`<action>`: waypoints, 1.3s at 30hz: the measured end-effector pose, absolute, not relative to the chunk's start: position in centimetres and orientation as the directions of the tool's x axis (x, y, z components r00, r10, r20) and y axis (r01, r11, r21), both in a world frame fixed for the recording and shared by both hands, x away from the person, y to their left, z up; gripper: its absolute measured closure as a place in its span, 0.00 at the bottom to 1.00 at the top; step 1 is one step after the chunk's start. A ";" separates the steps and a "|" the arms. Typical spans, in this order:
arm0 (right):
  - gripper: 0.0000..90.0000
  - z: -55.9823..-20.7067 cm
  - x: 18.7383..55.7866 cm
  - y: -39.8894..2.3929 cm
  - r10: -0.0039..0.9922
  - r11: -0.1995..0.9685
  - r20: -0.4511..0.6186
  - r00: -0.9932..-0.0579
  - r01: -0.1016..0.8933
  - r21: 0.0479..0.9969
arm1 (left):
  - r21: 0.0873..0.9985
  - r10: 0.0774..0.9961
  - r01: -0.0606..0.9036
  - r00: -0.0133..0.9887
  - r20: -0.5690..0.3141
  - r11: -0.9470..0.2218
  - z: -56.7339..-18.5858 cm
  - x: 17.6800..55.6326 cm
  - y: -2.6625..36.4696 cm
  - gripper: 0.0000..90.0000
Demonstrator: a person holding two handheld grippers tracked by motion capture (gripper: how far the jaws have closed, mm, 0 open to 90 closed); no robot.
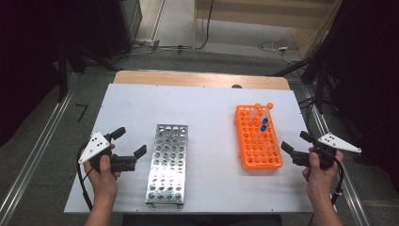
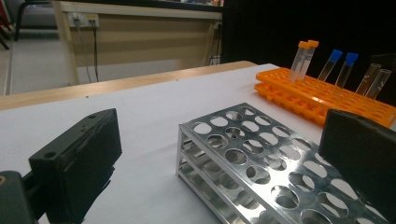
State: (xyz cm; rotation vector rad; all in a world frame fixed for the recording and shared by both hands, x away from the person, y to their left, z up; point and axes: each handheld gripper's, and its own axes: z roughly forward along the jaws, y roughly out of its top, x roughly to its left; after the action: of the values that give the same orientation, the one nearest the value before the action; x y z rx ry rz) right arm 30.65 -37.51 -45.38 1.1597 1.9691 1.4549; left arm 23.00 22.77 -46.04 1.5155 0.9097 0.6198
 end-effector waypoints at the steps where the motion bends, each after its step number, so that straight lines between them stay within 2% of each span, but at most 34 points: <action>1: 0.02 -45.3 30.6 -37.4 0.810 0.108 0.132 -0.571 0.367 0.924 | 0.981 0.825 0.195 0.552 -0.120 0.012 -46.0 22.9 22.8 0.00; 6: 0.05 -45.2 30.2 -36.4 0.784 0.153 0.122 -0.608 0.380 0.912 | 0.982 0.815 0.186 0.565 -0.124 0.021 -45.5 22.6 22.4 0.00; 10: 0.14 -45.2 30.1 -35.8 0.775 0.178 0.111 -0.622 0.383 0.906 | 0.983 0.808 0.185 0.576 -0.125 0.020 -45.4 22.5 22.1 0.00; 16: 0.40 -46.4 30.6 -35.5 0.758 0.196 0.151 -0.634 0.443 0.875 | 0.983 0.797 0.185 0.591 -0.126 0.019 -45.2 22.4 21.6 0.00; 22: 0.56 -47.0 30.7 -34.8 0.767 0.245 0.109 -0.633 0.444 0.862 | 0.983 0.784 0.184 0.608 -0.125 0.014 -45.0 22.3 21.1 0.00; 31: 0.71 -47.9 31.0 -34.5 0.789 0.289 0.058 -0.611 0.452 0.844 | 0.983 0.768 0.182 0.628 -0.121 0.006 -44.8 22.2 20.2 0.00; 35: 0.80 -48.0 31.1 -34.6 0.796 0.296 0.037 -0.605 0.440 0.848 | 0.983 0.764 0.184 0.633 -0.124 0.007 -44.7 22.2 20.0 0.00; 39: 0.82 -47.9 31.1 -34.6 0.799 0.303 0.023 -0.601 0.435 0.848 | 0.983 0.760 0.183 0.638 -0.125 0.008 -44.4 22.1 19.8 0.00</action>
State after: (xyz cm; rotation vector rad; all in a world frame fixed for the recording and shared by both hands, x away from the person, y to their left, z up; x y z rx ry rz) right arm 31.13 -34.55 -47.87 1.1007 2.1718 1.2208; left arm 22.10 19.75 -44.45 1.5296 0.8178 0.5405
